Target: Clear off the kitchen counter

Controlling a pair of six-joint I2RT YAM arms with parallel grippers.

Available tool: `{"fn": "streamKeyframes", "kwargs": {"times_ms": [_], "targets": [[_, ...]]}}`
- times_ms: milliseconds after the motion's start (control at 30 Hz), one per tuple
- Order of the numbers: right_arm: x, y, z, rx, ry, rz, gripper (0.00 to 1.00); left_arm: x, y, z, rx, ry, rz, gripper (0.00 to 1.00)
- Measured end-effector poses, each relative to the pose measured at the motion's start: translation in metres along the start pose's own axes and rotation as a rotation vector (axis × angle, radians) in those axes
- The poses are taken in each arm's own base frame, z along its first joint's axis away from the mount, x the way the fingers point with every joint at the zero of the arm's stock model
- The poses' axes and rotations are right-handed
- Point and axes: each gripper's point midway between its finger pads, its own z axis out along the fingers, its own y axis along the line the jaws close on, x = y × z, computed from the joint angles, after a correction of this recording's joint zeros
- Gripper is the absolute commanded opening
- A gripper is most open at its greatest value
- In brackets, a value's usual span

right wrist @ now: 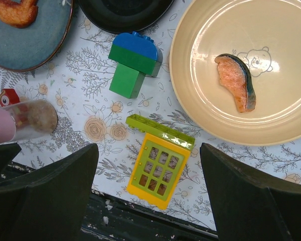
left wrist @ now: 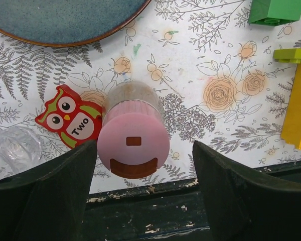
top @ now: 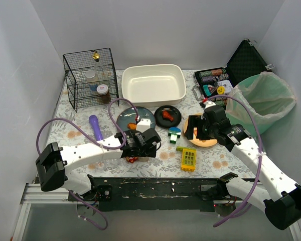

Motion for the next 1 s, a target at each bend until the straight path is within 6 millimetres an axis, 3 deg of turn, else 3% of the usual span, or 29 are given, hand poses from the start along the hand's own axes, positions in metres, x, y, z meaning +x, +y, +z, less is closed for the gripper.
{"fn": "streamKeyframes", "kwargs": {"times_ms": [200, 600, 767, 933, 1000], "targets": [[0.0, 0.0, 0.0, -0.001, 0.0, 0.0, 0.9, -0.002, 0.001, 0.001, -0.007, -0.012, 0.003, 0.61], [0.0, 0.001, 0.0, -0.008, -0.001, 0.0, 0.9, -0.009, 0.004, 0.002, -0.023, -0.044, 0.007, 0.56], [0.0, 0.002, 0.0, -0.009, 0.0, 0.0, 0.9, -0.012, 0.005, 0.003, -0.028, -0.055, 0.012, 0.46], [0.0, 0.002, 0.0, -0.009, 0.0, 0.0, 0.9, -0.015, 0.007, 0.005, -0.036, -0.065, 0.016, 0.27], [0.0, 0.002, 0.0, -0.01, 0.0, 0.0, 0.9, -0.016, 0.007, 0.006, -0.038, -0.07, 0.017, 0.13]]}}
